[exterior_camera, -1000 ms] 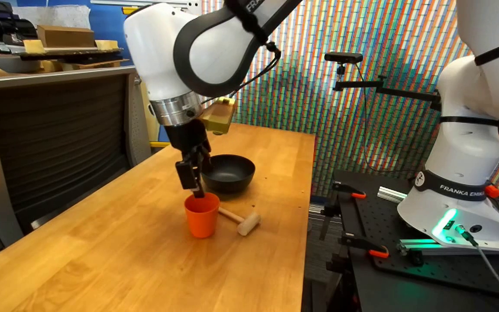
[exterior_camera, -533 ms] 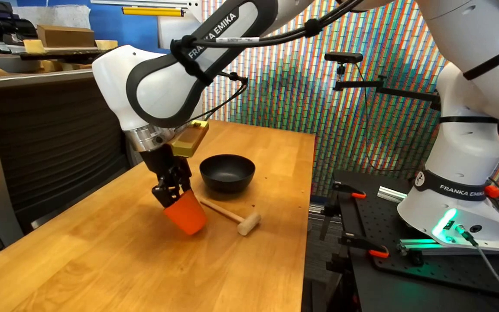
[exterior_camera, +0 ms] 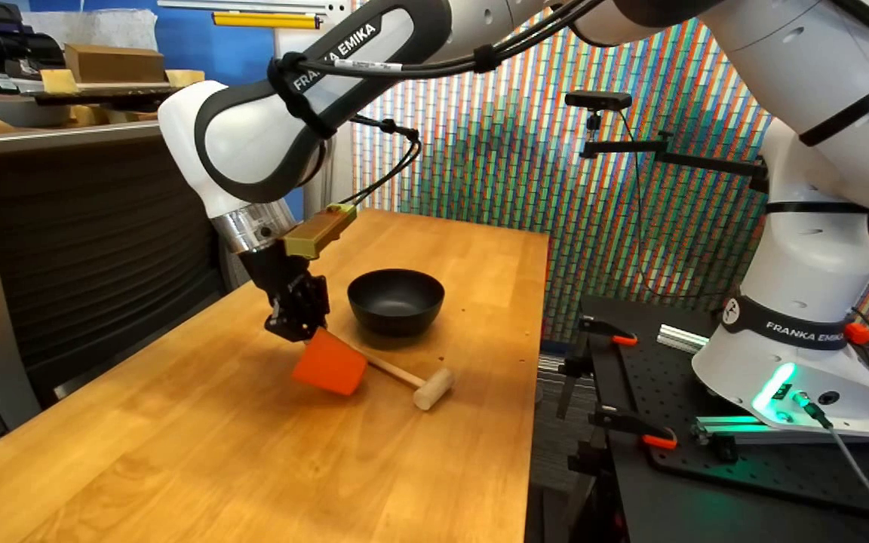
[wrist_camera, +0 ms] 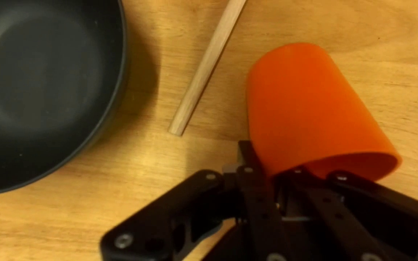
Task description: Put the orange cup inside the black bowl
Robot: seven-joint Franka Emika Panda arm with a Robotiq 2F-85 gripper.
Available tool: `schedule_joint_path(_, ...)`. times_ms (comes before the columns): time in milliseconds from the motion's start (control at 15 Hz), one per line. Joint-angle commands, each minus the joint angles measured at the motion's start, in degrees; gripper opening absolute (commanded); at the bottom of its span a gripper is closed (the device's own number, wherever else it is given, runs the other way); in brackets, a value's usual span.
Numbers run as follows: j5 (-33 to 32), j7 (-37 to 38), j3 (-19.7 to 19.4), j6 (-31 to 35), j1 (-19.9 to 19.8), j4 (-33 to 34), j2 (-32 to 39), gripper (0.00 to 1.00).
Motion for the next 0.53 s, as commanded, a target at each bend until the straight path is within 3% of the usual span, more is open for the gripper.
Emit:
schedule_joint_path(0, 1.26, 0.14, -0.67, -2.74, 0.18, 1.47, -1.18, 0.02)
schedule_joint_path(200, 0.03, 1.05, -1.81, 0.62, 0.11, -2.96, -8.0, 0.01)
schedule_joint_path(467, -0.49, 4.62, -4.65, 11.27, -0.71, -13.4, -20.13, 0.02)
